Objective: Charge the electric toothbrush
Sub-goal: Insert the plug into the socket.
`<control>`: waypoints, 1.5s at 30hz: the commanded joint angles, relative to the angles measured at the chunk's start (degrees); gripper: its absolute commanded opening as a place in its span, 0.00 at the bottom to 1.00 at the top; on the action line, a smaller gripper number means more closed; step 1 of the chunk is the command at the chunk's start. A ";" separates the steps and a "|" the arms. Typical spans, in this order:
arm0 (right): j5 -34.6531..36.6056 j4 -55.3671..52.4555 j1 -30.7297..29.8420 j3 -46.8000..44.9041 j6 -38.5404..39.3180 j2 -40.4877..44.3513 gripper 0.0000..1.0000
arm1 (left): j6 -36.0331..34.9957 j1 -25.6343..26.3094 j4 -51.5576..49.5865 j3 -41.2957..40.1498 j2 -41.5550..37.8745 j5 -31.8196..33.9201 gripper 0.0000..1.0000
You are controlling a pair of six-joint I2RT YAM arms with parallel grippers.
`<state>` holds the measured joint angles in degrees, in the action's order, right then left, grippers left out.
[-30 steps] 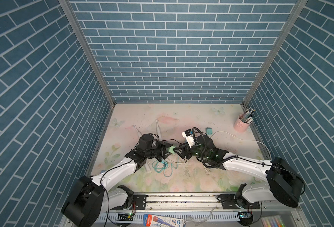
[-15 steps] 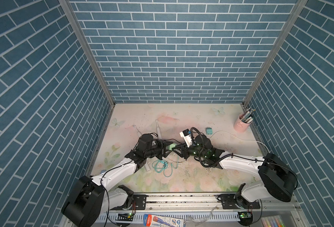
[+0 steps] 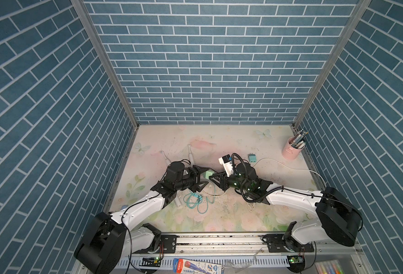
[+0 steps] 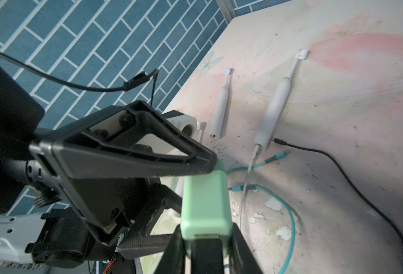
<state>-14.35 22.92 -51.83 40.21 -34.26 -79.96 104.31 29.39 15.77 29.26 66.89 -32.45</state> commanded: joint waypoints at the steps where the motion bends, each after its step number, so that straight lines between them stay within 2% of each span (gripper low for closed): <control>1: 7.08 -8.33 0.34 3.40 0.41 3.00 0.00 | -7.66 -1.52 -6.71 3.43 1.47 -1.74 0.90; 3: 8.98 -13.18 0.68 4.62 0.69 3.80 0.00 | -12.83 -3.15 -12.36 5.14 2.66 -2.68 0.99; 5: 13.46 -22.10 1.29 8.00 2.18 3.87 0.00 | -18.91 -5.82 -19.04 6.95 3.14 -3.53 1.00; 7: 16.42 -33.09 2.37 13.34 3.72 2.13 0.00 | -27.91 -8.53 -30.15 10.29 3.03 -1.44 1.00; 11: 14.25 -52.12 5.99 25.27 5.80 -5.51 0.00 | -48.57 -9.79 -53.21 21.27 4.38 11.79 1.00; 14: 13.64 -61.07 7.27 32.16 6.92 -10.64 0.00 | -55.82 -10.03 -60.46 24.74 4.82 20.17 1.00; 16: 13.31 -66.41 8.05 36.58 7.14 -13.91 0.00 | -57.14 -10.27 -62.33 24.53 4.17 24.06 1.00; 19: 12.51 -74.88 9.25 43.62 7.84 -19.60 0.00 | -58.42 -10.71 -61.77 22.49 2.28 25.88 0.99; 23: 14.63 -79.16 9.82 48.40 8.48 -24.18 0.00 | -59.99 -11.06 -62.90 21.47 0.12 29.41 0.99; 30: 18.41 -85.34 11.70 56.25 9.65 -32.08 0.00 | -63.47 -12.06 -66.07 23.77 -1.92 28.40 0.99; 37: 17.22 -88.08 12.67 63.05 10.19 -37.89 0.00 | -70.15 -16.31 -69.84 26.37 -2.66 29.29 1.00; 45: 18.75 -91.26 13.57 68.23 9.74 -41.39 0.00 | -70.48 -17.08 -69.91 25.52 -5.68 29.93 1.00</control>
<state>2.72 -64.29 -38.85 106.96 -25.19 -120.11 35.16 12.95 -52.45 54.48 62.81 -3.81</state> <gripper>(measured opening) 0.273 0.995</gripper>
